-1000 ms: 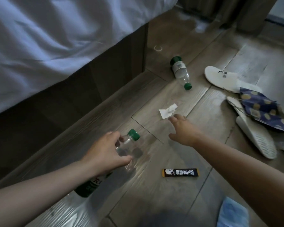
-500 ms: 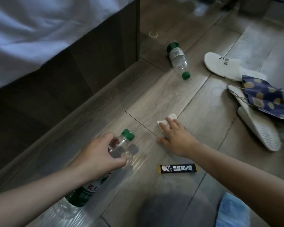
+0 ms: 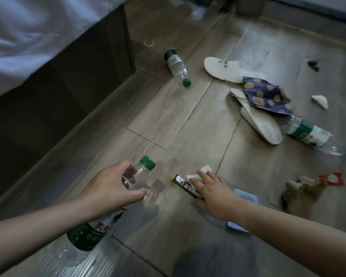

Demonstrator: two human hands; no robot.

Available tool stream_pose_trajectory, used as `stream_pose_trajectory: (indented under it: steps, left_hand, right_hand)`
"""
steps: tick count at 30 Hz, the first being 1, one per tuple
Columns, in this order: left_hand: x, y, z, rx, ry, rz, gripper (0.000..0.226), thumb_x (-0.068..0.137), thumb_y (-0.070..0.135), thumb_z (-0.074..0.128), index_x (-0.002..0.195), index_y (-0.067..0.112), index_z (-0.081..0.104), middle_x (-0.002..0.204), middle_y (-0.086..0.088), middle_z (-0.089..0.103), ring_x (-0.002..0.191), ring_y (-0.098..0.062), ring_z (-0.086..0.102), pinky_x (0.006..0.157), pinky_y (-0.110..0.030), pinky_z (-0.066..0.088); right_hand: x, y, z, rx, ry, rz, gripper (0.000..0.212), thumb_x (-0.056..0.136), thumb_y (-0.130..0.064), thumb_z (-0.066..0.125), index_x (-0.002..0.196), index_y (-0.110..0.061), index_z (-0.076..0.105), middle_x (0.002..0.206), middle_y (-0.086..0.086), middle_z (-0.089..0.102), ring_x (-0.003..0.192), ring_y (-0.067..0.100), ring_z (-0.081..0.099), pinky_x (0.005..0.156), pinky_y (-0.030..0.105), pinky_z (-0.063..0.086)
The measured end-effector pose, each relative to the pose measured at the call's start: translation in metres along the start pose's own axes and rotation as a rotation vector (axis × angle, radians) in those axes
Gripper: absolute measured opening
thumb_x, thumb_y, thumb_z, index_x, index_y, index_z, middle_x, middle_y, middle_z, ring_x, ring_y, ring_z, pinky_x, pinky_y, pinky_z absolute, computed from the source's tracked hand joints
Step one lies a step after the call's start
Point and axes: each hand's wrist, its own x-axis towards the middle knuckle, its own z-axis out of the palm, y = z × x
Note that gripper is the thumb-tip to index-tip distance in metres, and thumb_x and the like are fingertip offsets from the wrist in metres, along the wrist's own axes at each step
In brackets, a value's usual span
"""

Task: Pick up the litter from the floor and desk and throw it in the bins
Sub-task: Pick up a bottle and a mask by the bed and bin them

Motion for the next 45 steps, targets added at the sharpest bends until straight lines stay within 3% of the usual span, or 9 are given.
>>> stream_pose_trajectory:
  steps: [4, 10, 15, 19, 26, 29, 35, 38, 45]
  left_hand:
    - [0.004, 0.026, 0.012, 0.007, -0.051, 0.041, 0.053, 0.052, 0.067, 0.063, 0.093, 0.033, 0.056, 0.087, 0.014, 0.062, 0.076, -0.005, 0.061, 0.071, -0.034, 0.055]
    - [0.020, 0.070, 0.051, -0.027, -0.033, 0.126, 0.042, 0.053, 0.058, 0.068, 0.082, 0.029, 0.059, 0.078, 0.015, 0.066, 0.068, -0.002, 0.062, 0.067, -0.034, 0.054]
    - [0.023, 0.086, 0.073, -0.037, -0.050, 0.195, 0.039, 0.055, 0.057, 0.073, 0.078, 0.030, 0.057, 0.071, 0.015, 0.066, 0.064, 0.002, 0.060, 0.058, -0.027, 0.050]
    - [0.023, 0.091, 0.076, -0.038, -0.040, 0.199, 0.039, 0.054, 0.058, 0.072, 0.076, 0.030, 0.057, 0.071, 0.015, 0.066, 0.062, 0.000, 0.060, 0.060, -0.029, 0.050]
    - [0.021, 0.080, 0.069, -0.007, -0.024, 0.168, 0.036, 0.058, 0.054, 0.076, 0.078, 0.030, 0.058, 0.073, 0.013, 0.066, 0.064, 0.002, 0.059, 0.058, -0.026, 0.048]
    - [0.021, 0.074, 0.066, 0.010, 0.000, 0.151, 0.036, 0.057, 0.053, 0.075, 0.076, 0.029, 0.058, 0.068, 0.015, 0.064, 0.061, 0.004, 0.057, 0.055, -0.025, 0.044]
    - [0.021, 0.065, 0.060, -0.020, -0.016, 0.134, 0.035, 0.056, 0.051, 0.075, 0.075, 0.029, 0.057, 0.069, 0.021, 0.065, 0.061, 0.005, 0.059, 0.056, -0.026, 0.046]
    - [0.021, 0.064, 0.059, -0.004, -0.010, 0.122, 0.039, 0.051, 0.057, 0.070, 0.077, 0.030, 0.057, 0.069, 0.013, 0.066, 0.061, 0.001, 0.060, 0.061, -0.029, 0.051]
    - [0.020, 0.053, 0.052, 0.013, -0.018, 0.106, 0.034, 0.061, 0.048, 0.078, 0.080, 0.030, 0.056, 0.075, 0.012, 0.065, 0.067, -0.003, 0.061, 0.064, -0.030, 0.051]
  right_hand:
    - [-0.026, 0.015, -0.011, 0.112, 0.133, 0.116, 0.066, 0.096, -0.045, 0.045, 0.152, -0.023, 0.018, 0.161, 0.010, 0.007, 0.147, 0.028, 0.007, 0.118, 0.040, 0.014]
    - [-0.072, 0.071, -0.028, 0.211, 0.264, 0.380, 0.064, 0.095, -0.045, 0.048, 0.149, -0.019, 0.027, 0.158, 0.013, 0.017, 0.146, 0.030, 0.015, 0.118, 0.044, 0.018]
    - [-0.106, 0.111, -0.018, 0.178, 0.381, 0.647, 0.067, 0.091, -0.046, 0.053, 0.148, -0.023, 0.027, 0.161, 0.008, 0.003, 0.147, 0.033, -0.008, 0.117, 0.054, 0.004]
    - [-0.116, 0.132, -0.016, 0.271, 0.357, 0.722, 0.071, 0.089, -0.043, 0.058, 0.149, -0.022, 0.026, 0.161, 0.013, 0.003, 0.145, 0.042, -0.007, 0.117, 0.051, 0.007]
    - [-0.103, 0.122, -0.013, 0.410, 0.387, 0.530, 0.074, 0.086, -0.014, 0.062, 0.150, -0.020, 0.027, 0.158, 0.010, 0.016, 0.140, 0.028, 0.030, 0.112, 0.036, 0.028]
    - [-0.094, 0.108, -0.003, 0.521, 0.372, 0.403, 0.081, 0.083, -0.018, 0.070, 0.150, -0.026, 0.026, 0.161, 0.003, 0.010, 0.143, 0.020, 0.025, 0.110, 0.027, 0.024]
    - [-0.097, 0.102, 0.013, 0.293, 0.088, 0.364, 0.109, 0.068, -0.055, 0.076, 0.153, -0.035, 0.010, 0.157, -0.003, -0.029, 0.148, 0.031, -0.007, 0.116, 0.046, 0.019]
    - [-0.097, 0.095, 0.025, 0.184, -0.007, 0.366, 0.119, 0.059, -0.066, 0.076, 0.152, -0.038, 0.006, 0.146, -0.008, -0.046, 0.147, 0.036, -0.005, 0.113, 0.050, 0.027]
    - [-0.081, 0.077, 0.030, 0.168, 0.179, 0.353, 0.072, 0.068, -0.051, 0.078, 0.126, -0.025, 0.044, 0.159, 0.002, 0.004, 0.131, 0.030, 0.030, 0.100, 0.038, 0.040]
